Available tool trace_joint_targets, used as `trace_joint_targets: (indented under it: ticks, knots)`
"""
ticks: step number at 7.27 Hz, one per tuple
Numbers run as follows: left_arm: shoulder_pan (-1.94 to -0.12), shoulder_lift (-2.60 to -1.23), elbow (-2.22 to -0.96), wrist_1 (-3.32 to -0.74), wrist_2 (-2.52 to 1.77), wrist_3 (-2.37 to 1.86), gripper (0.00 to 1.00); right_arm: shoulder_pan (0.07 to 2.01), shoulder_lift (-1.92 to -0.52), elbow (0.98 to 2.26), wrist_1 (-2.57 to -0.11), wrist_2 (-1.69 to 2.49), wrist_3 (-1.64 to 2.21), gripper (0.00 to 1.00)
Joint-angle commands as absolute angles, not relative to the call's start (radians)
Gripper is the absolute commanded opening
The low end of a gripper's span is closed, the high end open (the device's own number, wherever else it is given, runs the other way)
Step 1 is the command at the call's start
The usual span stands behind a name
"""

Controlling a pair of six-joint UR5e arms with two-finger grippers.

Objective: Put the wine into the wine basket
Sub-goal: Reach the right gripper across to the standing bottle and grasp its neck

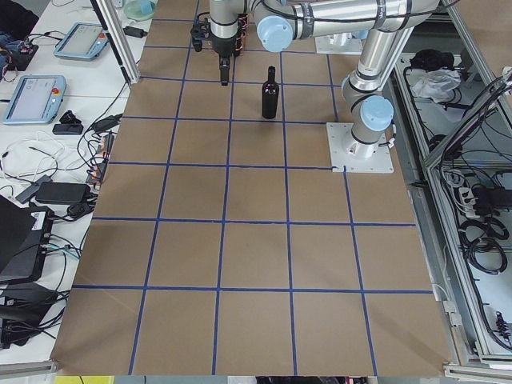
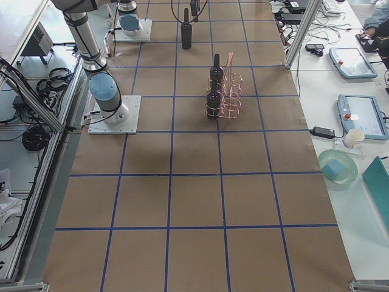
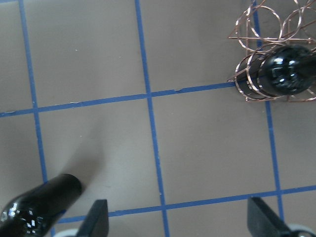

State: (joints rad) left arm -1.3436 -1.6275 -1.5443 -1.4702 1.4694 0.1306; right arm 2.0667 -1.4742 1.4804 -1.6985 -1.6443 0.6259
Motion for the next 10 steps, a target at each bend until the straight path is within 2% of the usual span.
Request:
trace_joint_targets:
  ticks: [1, 4, 10]
  knots:
    - [-1.273, -1.631, -1.529, -1.465, 1.471, 0.161, 1.00, 2.167, -1.379, 1.410, -1.733, -1.641, 0.812, 1.00]
    - [-1.267, -1.635, -1.545, -1.448, 1.589, 0.166, 1.00, 2.276, -1.298, 1.407, -1.821, -1.614, 0.943, 1.00]
    - [-1.259, -1.634, -1.555, -1.450, 1.647, 0.164, 1.00, 2.324, -1.200, 1.407, -1.913, -1.563, 1.055, 1.00]
